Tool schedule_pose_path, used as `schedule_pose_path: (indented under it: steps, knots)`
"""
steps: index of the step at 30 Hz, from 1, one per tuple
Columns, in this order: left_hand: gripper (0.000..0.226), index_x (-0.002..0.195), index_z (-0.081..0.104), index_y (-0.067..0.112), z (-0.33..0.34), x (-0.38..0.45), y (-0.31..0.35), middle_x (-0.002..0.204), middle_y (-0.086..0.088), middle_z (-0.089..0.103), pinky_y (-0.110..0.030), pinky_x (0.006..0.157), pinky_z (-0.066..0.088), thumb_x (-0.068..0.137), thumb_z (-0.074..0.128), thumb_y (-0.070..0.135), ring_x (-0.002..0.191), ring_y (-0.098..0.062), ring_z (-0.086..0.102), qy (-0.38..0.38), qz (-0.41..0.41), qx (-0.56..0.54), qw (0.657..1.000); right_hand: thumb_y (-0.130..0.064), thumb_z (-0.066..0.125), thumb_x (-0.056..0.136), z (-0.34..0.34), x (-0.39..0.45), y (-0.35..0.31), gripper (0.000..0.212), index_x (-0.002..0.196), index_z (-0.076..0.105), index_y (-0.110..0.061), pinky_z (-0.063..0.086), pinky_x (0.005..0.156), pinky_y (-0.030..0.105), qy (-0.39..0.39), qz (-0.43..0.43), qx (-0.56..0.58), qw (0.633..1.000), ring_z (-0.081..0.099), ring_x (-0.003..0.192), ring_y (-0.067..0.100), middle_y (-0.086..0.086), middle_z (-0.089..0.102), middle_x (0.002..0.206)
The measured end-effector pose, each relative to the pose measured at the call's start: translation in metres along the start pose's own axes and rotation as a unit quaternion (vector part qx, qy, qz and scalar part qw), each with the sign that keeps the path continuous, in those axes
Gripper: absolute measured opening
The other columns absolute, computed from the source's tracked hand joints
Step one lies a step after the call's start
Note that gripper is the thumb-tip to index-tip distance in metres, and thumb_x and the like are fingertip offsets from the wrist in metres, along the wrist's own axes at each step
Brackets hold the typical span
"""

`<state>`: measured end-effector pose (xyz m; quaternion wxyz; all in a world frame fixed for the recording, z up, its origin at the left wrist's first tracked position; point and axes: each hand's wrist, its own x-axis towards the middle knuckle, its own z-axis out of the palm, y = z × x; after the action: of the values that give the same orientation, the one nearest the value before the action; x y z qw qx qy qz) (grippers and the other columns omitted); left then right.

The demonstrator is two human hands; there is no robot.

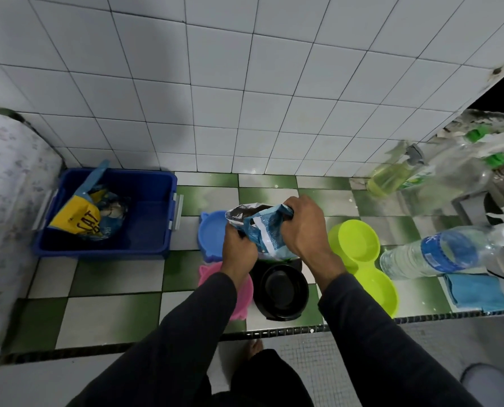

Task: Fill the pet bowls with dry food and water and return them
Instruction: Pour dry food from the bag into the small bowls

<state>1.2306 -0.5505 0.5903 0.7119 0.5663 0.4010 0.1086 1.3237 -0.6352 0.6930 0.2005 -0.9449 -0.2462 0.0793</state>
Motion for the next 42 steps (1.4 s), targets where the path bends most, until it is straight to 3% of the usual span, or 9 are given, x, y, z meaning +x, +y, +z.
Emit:
schedule_pose_path:
  steps: [8,12,18,20,23,25,31,42]
  knots:
    - [0.039,0.128,0.059,0.025,0.032,-0.007,0.017,0.117,0.002,0.073,-0.043,0.095,0.059,0.093,0.065,0.010,0.111,-0.018,0.069,0.031,-0.045,-0.073,0.996,-0.015,0.046,0.067,-0.013,0.022,0.012,0.030,0.087,0.065,-0.004,0.038,0.068,0.035,-0.047,-0.052,-0.033,0.997,0.055,0.092,0.039,0.018,0.057,0.096]
    - [0.041,0.119,0.062,0.031,0.046,0.014,-0.005,0.114,0.002,0.074,-0.054,0.094,0.059,0.079,0.061,0.022,0.109,-0.025,0.069,0.068,-0.077,-0.113,0.988,-0.009,0.059,0.077,-0.014,0.034,0.016,0.022,0.097,0.066,-0.005,0.048,0.078,0.041,-0.071,-0.080,-0.062,0.992,0.054,0.099,0.036,0.015,0.057,0.103]
    - [0.043,0.115,0.061,0.025,0.055,0.030,-0.023,0.112,-0.006,0.073,-0.056,0.088,0.061,0.073,0.053,0.023,0.107,-0.031,0.070,0.119,-0.143,-0.162,0.969,-0.010,0.059,0.077,-0.006,0.045,0.017,0.019,0.095,0.064,-0.005,0.049,0.075,0.040,-0.104,-0.107,-0.083,0.985,0.055,0.097,0.035,0.013,0.056,0.102]
    - [0.041,0.118,0.061,0.019,0.058,0.014,0.002,0.113,-0.009,0.073,-0.056,0.088,0.061,0.078,0.051,0.019,0.104,-0.030,0.071,0.116,-0.154,-0.191,0.963,-0.011,0.060,0.078,-0.004,0.048,0.016,0.019,0.096,0.063,-0.006,0.052,0.077,0.042,-0.110,-0.113,-0.092,0.983,0.056,0.097,0.035,0.013,0.055,0.103]
    - [0.028,0.124,0.057,0.014,0.060,0.008,0.014,0.114,-0.009,0.071,-0.044,0.082,0.062,0.098,0.049,0.007,0.101,-0.026,0.069,0.119,-0.162,-0.239,0.950,-0.012,0.061,0.080,-0.001,0.053,0.014,0.021,0.100,0.064,-0.006,0.052,0.080,0.042,-0.116,-0.119,-0.108,0.980,0.056,0.098,0.034,0.012,0.055,0.104]
    - [0.027,0.128,0.054,0.016,0.060,0.011,0.010,0.117,-0.007,0.071,-0.038,0.077,0.060,0.103,0.046,0.010,0.102,-0.024,0.068,0.112,-0.170,-0.252,0.946,-0.012,0.061,0.080,0.000,0.056,0.012,0.022,0.102,0.065,-0.006,0.053,0.079,0.044,-0.117,-0.127,-0.121,0.978,0.056,0.098,0.033,0.012,0.055,0.103]
    - [0.031,0.133,0.055,0.023,0.062,0.013,0.004,0.124,-0.004,0.070,-0.050,0.092,0.059,0.104,0.049,0.016,0.114,-0.027,0.067,0.097,-0.186,-0.278,0.937,-0.016,0.063,0.082,0.004,0.061,0.004,0.031,0.111,0.065,-0.006,0.053,0.085,0.048,-0.130,-0.142,-0.157,0.969,0.055,0.104,0.034,0.013,0.056,0.109]
    - [0.034,0.132,0.060,0.015,0.064,0.018,0.005,0.127,-0.012,0.069,-0.051,0.093,0.059,0.104,0.043,0.005,0.115,-0.033,0.066,0.120,-0.218,-0.326,0.912,-0.022,0.062,0.084,0.013,0.063,-0.007,0.029,0.109,0.062,-0.006,0.052,0.082,0.048,-0.144,-0.170,-0.218,0.950,0.054,0.104,0.034,0.013,0.056,0.111]
